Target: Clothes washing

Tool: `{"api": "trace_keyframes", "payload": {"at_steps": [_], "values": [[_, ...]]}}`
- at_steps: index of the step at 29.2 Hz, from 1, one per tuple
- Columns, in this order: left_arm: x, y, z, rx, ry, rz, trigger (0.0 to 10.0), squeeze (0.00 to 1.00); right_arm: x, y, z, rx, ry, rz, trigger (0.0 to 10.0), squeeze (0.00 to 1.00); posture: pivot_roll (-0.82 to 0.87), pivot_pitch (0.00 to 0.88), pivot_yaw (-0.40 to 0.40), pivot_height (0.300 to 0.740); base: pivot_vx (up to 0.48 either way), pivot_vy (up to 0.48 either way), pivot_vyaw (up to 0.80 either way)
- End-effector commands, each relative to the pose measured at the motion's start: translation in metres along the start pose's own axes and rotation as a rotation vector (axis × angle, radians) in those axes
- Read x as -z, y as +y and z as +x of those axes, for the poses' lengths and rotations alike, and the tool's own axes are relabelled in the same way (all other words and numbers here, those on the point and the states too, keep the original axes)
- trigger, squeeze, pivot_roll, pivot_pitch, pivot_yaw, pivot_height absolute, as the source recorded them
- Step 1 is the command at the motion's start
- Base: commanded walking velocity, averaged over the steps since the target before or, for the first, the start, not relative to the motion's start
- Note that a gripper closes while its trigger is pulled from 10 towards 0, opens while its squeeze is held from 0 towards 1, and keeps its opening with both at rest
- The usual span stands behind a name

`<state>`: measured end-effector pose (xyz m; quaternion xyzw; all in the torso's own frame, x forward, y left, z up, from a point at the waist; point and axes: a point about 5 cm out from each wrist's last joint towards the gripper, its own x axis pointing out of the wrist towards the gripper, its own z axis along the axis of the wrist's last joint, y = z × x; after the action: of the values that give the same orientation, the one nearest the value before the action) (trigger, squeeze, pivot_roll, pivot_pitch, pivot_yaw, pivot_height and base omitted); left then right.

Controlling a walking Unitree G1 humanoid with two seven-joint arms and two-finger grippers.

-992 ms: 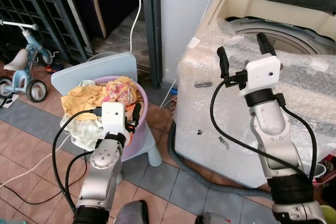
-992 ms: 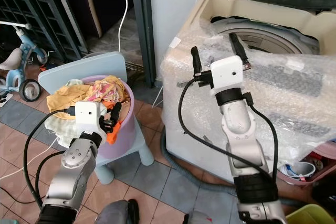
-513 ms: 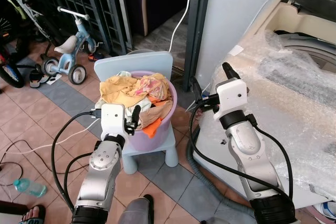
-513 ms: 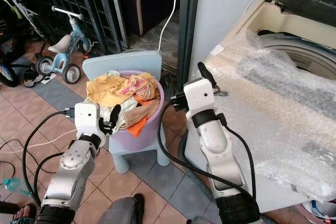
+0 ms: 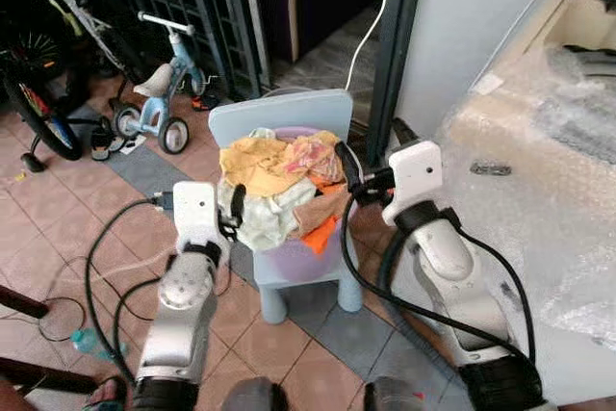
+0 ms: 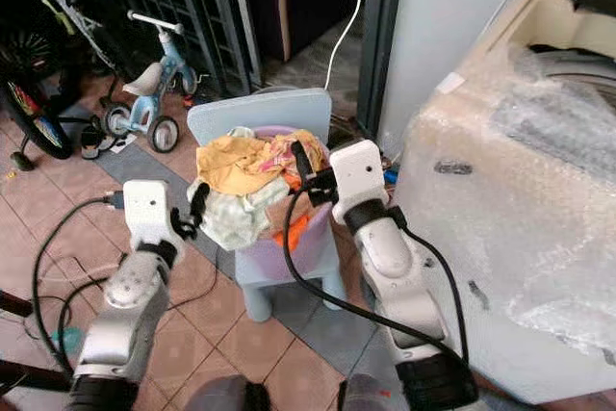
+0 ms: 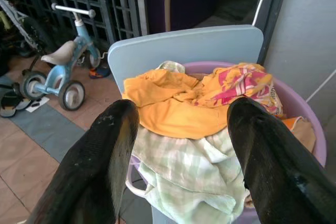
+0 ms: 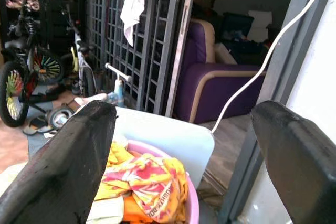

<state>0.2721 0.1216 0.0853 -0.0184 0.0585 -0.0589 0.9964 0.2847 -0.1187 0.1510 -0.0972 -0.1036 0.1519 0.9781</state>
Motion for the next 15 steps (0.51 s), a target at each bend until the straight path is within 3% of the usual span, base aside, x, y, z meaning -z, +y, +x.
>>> {"api": "trace_keyframes", "payload": {"at_steps": [1, 6, 10, 15], "values": [[-0.0038, 0.0089, -0.0002, -0.012, -0.021, 0.023, 10.0, 0.00, -0.0066, 0.0068, 0.0027, -0.020, -0.026, 0.030, 10.0, 0.00, -0.02, 0.078, 0.072, 0.740, 0.000, 0.000, 0.00], [-0.0064, 0.0065, -0.0007, 0.016, -0.042, 0.007, 10.0, 0.00, -0.0069, 0.0102, 0.0008, -0.064, -0.033, 0.000, 10.0, 0.00, -0.02, 0.077, 0.070, 0.740, 0.000, 0.000, 0.16], [-0.0071, 0.0043, -0.0013, 0.022, -0.047, 0.011, 10.0, 0.00, -0.0051, 0.0072, -0.0006, -0.048, -0.020, 0.025, 10.0, 0.00, -0.02, 0.078, 0.071, 0.740, 0.368, 0.000, 0.80], [-0.0069, 0.0043, -0.0008, 0.030, -0.051, 0.012, 10.0, 0.00, -0.0031, 0.0042, 0.0003, -0.039, -0.007, 0.032, 10.0, 0.00, -0.03, 0.077, 0.073, 0.740, 0.438, 0.000, 0.00]]}}
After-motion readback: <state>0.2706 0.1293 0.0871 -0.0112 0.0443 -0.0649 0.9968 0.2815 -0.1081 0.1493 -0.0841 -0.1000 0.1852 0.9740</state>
